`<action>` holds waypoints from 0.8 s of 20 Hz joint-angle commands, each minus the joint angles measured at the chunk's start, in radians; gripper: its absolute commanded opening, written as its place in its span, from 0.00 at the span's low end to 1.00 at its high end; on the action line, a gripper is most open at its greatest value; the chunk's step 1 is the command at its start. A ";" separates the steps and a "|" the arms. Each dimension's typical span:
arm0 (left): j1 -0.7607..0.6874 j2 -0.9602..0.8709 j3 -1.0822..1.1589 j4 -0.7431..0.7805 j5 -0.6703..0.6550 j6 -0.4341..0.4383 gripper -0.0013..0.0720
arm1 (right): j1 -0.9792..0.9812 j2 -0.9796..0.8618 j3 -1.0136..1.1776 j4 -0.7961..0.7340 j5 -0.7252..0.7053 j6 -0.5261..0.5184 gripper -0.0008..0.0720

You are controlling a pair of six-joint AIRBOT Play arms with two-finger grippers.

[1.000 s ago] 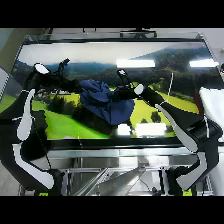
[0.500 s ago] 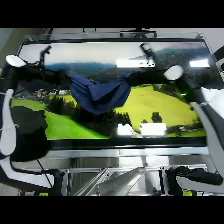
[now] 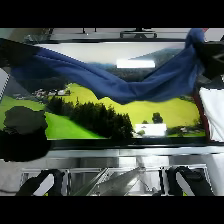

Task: Fold the shirts.

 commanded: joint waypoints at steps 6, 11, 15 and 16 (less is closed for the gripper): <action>0.006 0.108 -0.130 0.122 0.148 0.002 0.05 | -0.022 -0.017 -0.105 0.003 0.040 0.086 0.05; -0.037 -0.202 -0.308 0.122 0.324 0.197 0.05 | -0.022 -0.308 -0.272 0.002 -0.076 0.086 0.05; -0.065 -0.531 -0.206 0.122 0.450 0.228 0.57 | -0.042 -0.608 -0.281 0.003 -0.292 0.076 0.56; -0.050 -0.588 -0.151 0.122 0.396 0.208 0.88 | -0.056 -0.646 -0.259 0.001 -0.278 0.076 0.64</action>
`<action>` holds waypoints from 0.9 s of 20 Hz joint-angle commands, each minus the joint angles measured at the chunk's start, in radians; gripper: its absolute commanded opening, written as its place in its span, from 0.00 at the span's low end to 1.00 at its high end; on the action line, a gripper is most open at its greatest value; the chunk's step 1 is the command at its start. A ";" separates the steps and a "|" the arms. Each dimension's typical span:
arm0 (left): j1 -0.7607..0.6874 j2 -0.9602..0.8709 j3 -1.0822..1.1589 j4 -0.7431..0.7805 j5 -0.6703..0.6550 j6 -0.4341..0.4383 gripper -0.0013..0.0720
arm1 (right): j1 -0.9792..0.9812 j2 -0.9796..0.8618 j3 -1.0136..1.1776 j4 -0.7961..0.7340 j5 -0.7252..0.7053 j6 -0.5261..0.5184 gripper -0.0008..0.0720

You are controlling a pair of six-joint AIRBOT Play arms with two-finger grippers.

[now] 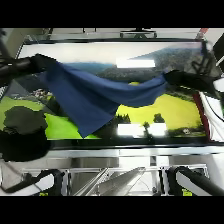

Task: Fold the shirts.

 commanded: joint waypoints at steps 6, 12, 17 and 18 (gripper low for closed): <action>0.128 -0.279 0.232 0.134 -0.453 -0.243 0.98 | -0.134 -0.135 0.031 -0.140 0.114 -0.038 0.97; 0.042 -0.078 -0.304 0.254 -0.481 -0.290 0.98 | -0.141 -0.232 0.030 -0.155 0.229 -0.108 0.97; -0.058 0.117 -0.726 0.251 -0.365 -0.300 0.98 | -0.134 -0.337 0.030 -0.154 0.275 -0.267 0.96; -0.084 0.157 -0.789 0.250 -0.319 -0.311 0.98 | -0.134 -0.350 0.031 -0.148 0.275 -0.290 0.96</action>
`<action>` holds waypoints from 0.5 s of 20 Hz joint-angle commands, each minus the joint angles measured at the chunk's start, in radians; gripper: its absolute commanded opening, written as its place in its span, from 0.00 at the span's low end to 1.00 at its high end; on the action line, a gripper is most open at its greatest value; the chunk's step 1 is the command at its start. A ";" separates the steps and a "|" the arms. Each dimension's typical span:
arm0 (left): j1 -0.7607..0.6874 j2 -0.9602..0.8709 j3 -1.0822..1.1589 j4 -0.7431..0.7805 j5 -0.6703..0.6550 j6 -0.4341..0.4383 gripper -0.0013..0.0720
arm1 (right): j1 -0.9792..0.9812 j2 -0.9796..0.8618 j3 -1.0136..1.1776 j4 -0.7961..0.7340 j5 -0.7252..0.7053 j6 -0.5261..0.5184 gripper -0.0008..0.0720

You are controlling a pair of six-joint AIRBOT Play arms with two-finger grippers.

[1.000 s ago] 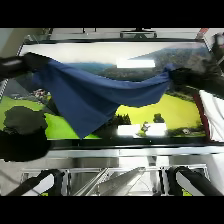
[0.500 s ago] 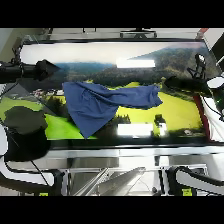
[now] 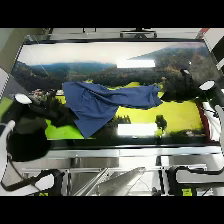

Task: Fold the shirts.

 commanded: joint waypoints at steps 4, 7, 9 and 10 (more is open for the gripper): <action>-0.187 0.207 -0.352 0.004 0.337 -0.066 0.96 | 0.011 -0.098 0.001 0.035 0.027 -0.146 0.97; -0.263 0.198 -0.362 0.003 0.472 -0.073 0.96 | 0.036 -0.125 0.002 0.047 0.009 -0.181 0.96; -0.298 0.140 -0.328 -0.032 0.519 -0.071 0.96 | 0.060 -0.136 0.002 0.050 -0.021 -0.183 0.96; -0.314 0.102 -0.307 -0.049 0.518 -0.066 0.96 | 0.072 -0.141 0.002 0.050 -0.035 -0.183 0.96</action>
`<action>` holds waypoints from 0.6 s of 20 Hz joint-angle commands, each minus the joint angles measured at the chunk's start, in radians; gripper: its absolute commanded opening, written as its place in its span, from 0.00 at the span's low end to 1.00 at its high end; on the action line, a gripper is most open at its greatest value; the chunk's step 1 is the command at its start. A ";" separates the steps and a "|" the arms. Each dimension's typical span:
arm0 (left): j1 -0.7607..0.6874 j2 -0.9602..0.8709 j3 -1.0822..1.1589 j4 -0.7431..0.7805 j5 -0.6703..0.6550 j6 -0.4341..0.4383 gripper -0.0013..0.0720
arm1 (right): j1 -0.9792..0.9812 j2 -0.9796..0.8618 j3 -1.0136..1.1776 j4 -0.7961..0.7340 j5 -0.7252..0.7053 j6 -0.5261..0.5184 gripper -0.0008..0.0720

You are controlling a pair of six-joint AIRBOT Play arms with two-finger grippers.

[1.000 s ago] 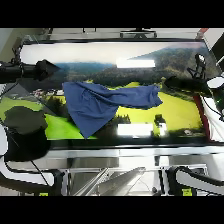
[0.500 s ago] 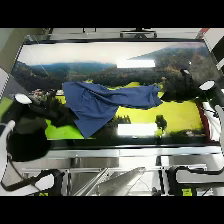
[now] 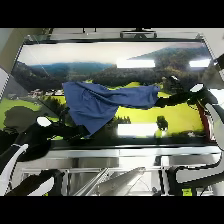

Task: Fold the shirts.

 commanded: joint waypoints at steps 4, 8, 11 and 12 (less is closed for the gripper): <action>-0.108 -0.194 0.138 -0.026 -0.006 0.027 0.04 | 0.067 -0.027 0.003 0.010 -0.047 -0.048 0.55; -0.106 -0.190 0.245 -0.025 -0.063 0.041 0.04 | 0.062 -0.022 0.032 0.031 -0.001 -0.043 0.04; -0.064 -0.092 0.343 -0.029 -0.109 0.041 0.05 | 0.048 0.033 0.080 0.061 0.091 -0.012 0.04; -0.037 -0.047 0.389 -0.033 -0.132 0.040 0.05 | 0.042 0.073 0.100 0.063 0.124 0.010 0.04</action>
